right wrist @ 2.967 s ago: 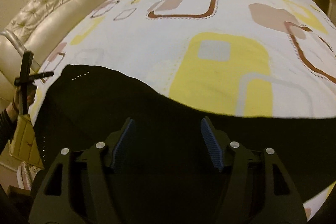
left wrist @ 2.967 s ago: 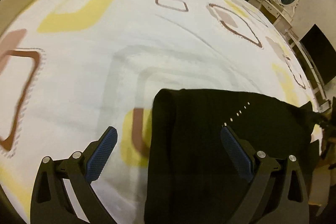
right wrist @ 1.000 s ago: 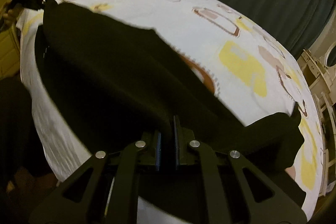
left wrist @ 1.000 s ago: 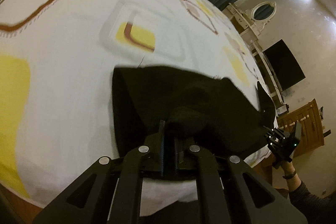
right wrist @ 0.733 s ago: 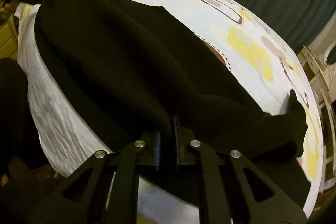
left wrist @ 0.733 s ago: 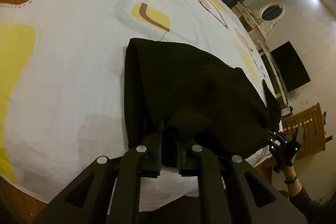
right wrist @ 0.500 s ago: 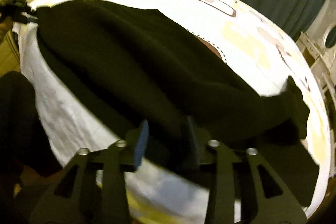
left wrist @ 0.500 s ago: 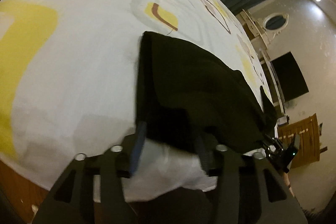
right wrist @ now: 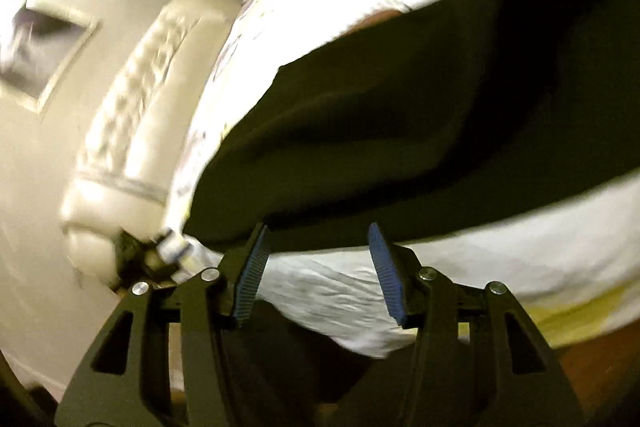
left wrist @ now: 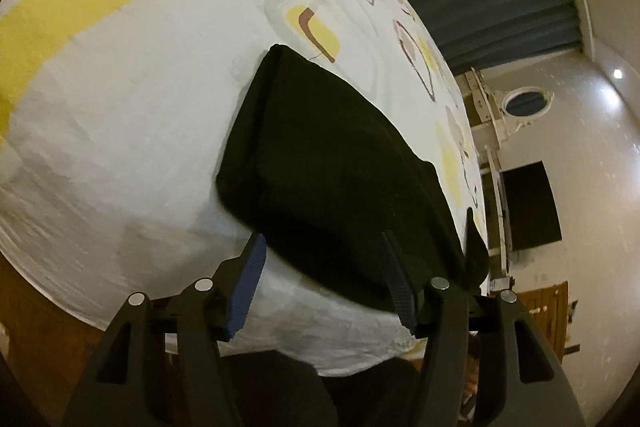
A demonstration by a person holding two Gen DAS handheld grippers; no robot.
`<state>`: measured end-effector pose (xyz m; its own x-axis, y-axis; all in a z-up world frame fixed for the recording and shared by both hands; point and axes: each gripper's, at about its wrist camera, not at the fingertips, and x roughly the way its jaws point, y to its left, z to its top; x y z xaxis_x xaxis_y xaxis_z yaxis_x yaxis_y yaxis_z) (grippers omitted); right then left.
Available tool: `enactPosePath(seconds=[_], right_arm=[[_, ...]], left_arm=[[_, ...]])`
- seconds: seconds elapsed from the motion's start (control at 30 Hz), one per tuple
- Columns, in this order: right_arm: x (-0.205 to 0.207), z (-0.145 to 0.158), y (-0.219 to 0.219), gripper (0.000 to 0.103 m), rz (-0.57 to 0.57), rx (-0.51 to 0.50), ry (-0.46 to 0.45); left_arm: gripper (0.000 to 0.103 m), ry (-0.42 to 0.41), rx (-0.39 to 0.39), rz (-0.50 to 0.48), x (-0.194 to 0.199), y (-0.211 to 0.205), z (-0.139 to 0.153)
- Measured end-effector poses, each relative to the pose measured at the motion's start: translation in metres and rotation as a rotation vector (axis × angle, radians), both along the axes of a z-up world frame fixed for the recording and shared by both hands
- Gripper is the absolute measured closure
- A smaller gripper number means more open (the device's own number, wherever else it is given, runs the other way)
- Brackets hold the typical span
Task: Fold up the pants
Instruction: 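Lift the trousers with both grippers and fold one half over the other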
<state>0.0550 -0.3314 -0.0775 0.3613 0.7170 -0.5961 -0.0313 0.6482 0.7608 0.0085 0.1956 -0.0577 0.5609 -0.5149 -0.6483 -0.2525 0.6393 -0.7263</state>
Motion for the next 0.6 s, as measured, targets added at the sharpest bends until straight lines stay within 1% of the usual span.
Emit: enactPosePath(seconds=[0.07,0.23,0.27,0.37,0.43,0.53,0.6], right_arm=[[0.001,-0.006,0.004,0.051,-0.024,0.043,0.029],[0.008,-0.011,0.018,0.045,-0.053,0.06,0.048],[0.009,-0.012,0.019,0.043,-0.06,0.062,0.047],[0.014,-0.014,0.023,0.042,-0.086,0.076,0.053],[0.016,-0.019,0.025,0.042,-0.115,0.11,0.085],[0.017,-0.026,0.027,0.042,-0.151,0.169,0.116],[0.018,-0.03,0.028,0.042,-0.161,0.189,0.12]], left_arm=[[0.045,0.012,0.008,0.013,0.005,-0.002,-0.003],[0.044,0.024,0.041,0.04,0.009,-0.004,-0.006],[0.042,0.022,0.042,0.044,0.01,-0.005,-0.005],[0.041,0.026,0.057,0.052,0.013,-0.006,-0.003],[0.041,0.018,0.059,0.07,0.013,-0.005,0.0],[0.041,0.009,0.103,0.081,0.013,-0.004,0.005],[0.041,0.007,0.141,0.075,0.014,-0.005,0.007]])
